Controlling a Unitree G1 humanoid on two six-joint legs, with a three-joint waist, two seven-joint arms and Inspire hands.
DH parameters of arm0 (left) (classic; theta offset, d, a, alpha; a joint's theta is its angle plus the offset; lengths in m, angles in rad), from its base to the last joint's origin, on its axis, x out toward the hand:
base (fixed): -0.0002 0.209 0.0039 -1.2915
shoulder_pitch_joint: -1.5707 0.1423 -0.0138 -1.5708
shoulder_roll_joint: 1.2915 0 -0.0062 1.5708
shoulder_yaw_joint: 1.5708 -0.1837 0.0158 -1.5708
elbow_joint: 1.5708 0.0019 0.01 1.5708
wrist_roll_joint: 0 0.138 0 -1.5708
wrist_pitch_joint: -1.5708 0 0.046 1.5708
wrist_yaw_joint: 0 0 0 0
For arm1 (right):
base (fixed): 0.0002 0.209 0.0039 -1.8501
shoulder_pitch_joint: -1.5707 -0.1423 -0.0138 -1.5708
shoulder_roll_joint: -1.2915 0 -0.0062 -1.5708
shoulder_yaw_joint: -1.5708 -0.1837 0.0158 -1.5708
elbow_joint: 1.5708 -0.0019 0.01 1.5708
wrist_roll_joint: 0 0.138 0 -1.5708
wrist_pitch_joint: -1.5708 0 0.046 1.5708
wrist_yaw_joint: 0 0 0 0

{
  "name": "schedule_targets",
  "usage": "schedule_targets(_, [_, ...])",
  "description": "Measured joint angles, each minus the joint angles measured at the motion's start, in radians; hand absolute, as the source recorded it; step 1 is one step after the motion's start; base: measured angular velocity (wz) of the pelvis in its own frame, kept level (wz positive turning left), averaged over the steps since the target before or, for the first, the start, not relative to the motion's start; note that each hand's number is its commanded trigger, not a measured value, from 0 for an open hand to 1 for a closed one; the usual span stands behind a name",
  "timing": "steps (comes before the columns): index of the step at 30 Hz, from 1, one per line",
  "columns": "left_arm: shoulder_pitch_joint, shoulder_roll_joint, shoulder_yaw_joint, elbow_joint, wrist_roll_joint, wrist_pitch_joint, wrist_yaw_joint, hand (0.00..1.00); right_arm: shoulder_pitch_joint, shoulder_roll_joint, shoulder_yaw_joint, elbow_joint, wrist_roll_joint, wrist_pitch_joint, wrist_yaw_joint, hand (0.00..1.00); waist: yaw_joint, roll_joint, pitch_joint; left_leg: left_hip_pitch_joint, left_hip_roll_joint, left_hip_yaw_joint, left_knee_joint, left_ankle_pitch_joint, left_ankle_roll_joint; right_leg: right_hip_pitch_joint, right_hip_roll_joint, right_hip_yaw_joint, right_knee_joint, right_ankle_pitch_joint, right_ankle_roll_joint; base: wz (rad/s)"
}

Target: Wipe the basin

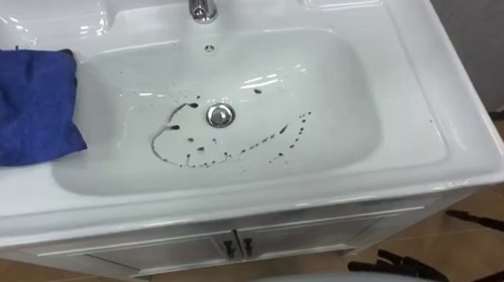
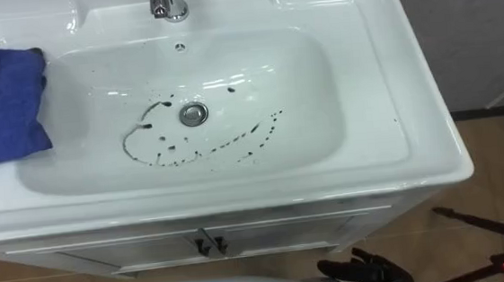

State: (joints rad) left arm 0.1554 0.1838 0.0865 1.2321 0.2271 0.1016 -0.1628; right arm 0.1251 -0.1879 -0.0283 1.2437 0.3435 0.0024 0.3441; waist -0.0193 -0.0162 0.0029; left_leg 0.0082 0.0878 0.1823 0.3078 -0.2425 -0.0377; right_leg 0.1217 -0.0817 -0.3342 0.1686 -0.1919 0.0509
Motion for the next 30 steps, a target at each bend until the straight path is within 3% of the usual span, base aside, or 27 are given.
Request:
schedule_targets(12, [0.014, 0.002, 0.011, -0.001, -0.11, -0.001, 0.01, 0.0, -0.026, -0.004, -0.016, 0.04, -0.005, 0.001, 0.009, 0.0, 0.0, 0.006, 0.0025, -0.003, 0.0, -0.006, 0.001, 0.0, 0.0, 0.0, 0.0, -0.011, 0.0, -0.005, -0.001, 0.01])
schedule_targets(18, [0.018, 0.004, 0.01, 0.002, -0.133, -0.017, 0.025, 0.0, -0.025, -0.005, -0.015, 0.041, -0.003, 0.001, 0.008, 0.0, 0.0, 0.009, 0.0018, -0.003, 0.0, -0.006, 0.0, 0.0, -0.001, 0.002, -0.001, -0.014, 0.002, -0.011, -0.001, 0.0])
schedule_targets(23, [0.041, 0.004, 0.02, 0.014, -0.249, -0.017, 0.026, 0.0, -0.022, -0.005, -0.036, 0.045, -0.012, 0.003, 0.01, 0.0, -0.003, 0.006, 0.0041, 0.0, -0.009, -0.022, 0.0, 0.0, -0.001, 0.01, -0.008, -0.026, 0.004, -0.017, 0.003, 0.08])
schedule_targets(27, [0.082, 0.004, 0.031, 0.021, -0.447, -0.011, 0.013, 0.0, -0.028, -0.005, -0.047, 0.044, -0.028, 0.021, 0.019, 0.0, 0.003, 0.001, 0.0068, 0.003, -0.015, -0.039, -0.002, 0.0, -0.001, 0.023, -0.011, -0.047, 0.0, -0.019, 0.006, 0.14])
schedule_targets(30, [0.098, 0.002, 0.031, 0.022, -0.574, -0.008, 0.013, 0.0, -0.025, -0.009, -0.043, 0.044, -0.04, 0.022, 0.02, 0.0, 0.025, -0.001, 0.0091, -0.007, -0.015, -0.046, 0.004, 0.0, -0.001, 0.021, -0.01, -0.057, 0.0, -0.023, 0.005, 0.11])
